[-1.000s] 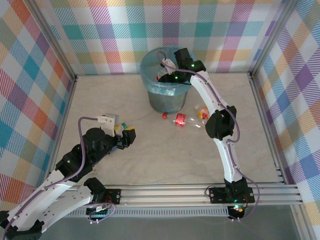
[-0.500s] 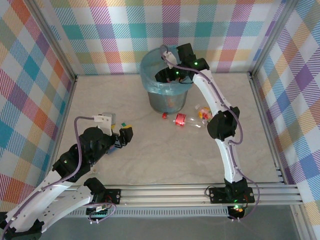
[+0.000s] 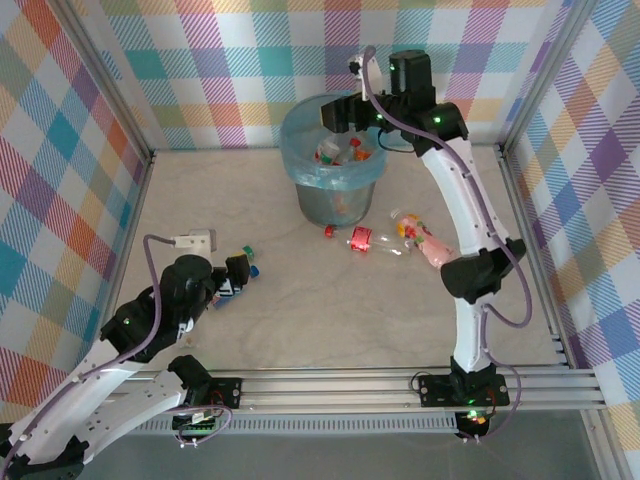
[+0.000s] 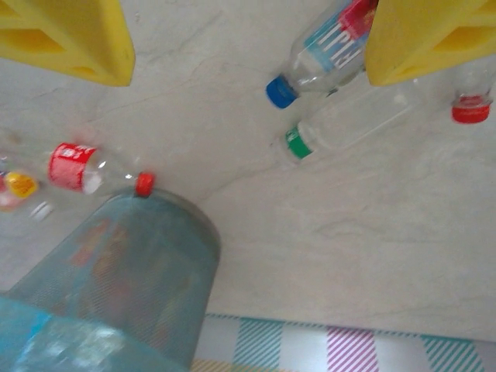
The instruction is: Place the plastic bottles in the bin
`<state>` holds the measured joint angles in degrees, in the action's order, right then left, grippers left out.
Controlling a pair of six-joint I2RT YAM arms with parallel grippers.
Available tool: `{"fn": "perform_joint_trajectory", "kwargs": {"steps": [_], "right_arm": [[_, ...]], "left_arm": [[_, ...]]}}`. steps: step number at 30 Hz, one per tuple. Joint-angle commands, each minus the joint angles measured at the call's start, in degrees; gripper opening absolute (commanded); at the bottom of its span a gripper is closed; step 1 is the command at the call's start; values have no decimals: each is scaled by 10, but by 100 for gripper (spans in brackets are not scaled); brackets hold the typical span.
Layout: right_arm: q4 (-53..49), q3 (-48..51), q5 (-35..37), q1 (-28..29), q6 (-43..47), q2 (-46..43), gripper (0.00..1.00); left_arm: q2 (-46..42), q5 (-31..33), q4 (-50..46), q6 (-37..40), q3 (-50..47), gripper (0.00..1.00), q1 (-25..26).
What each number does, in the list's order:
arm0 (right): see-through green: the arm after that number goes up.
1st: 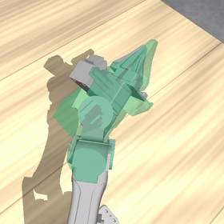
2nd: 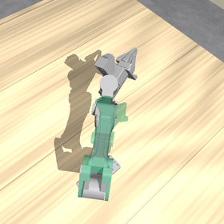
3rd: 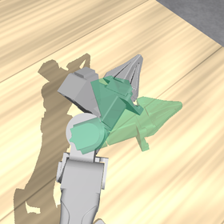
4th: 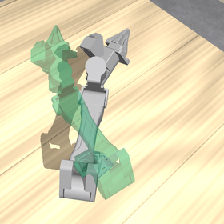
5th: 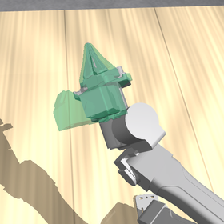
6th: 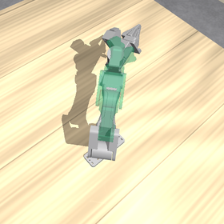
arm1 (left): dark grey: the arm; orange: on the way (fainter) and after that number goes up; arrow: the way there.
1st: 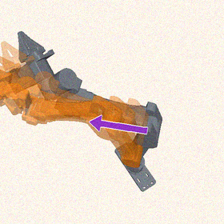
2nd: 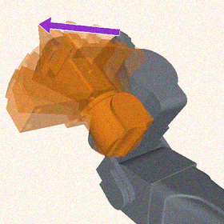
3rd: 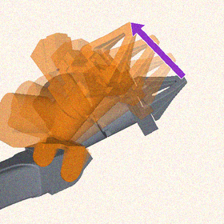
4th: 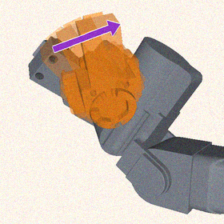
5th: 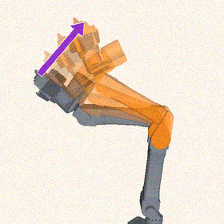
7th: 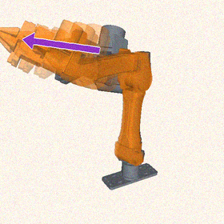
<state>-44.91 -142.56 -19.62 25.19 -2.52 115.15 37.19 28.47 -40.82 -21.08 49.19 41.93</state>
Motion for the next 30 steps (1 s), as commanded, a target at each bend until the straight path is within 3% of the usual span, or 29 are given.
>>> {"fn": "perform_joint_trajectory", "kwargs": {"steps": [1,6,12,21,30], "right_arm": [[28,71,29,38,3,-73,78],[89,247,49,91,42,-175,79],[103,395,65,95,27,-250,79],[151,545,20,95,-2,-329,79],[148,549,-14,95,-17,-348,83]], "left_arm": [[50,19,-67,-22,19,78,-4],[157,0,-84,-15,39,79,-16],[246,-18,-69,42,76,85,-39],[364,-126,-73,113,127,88,-216],[504,-197,-55,156,178,92,-315]]}}
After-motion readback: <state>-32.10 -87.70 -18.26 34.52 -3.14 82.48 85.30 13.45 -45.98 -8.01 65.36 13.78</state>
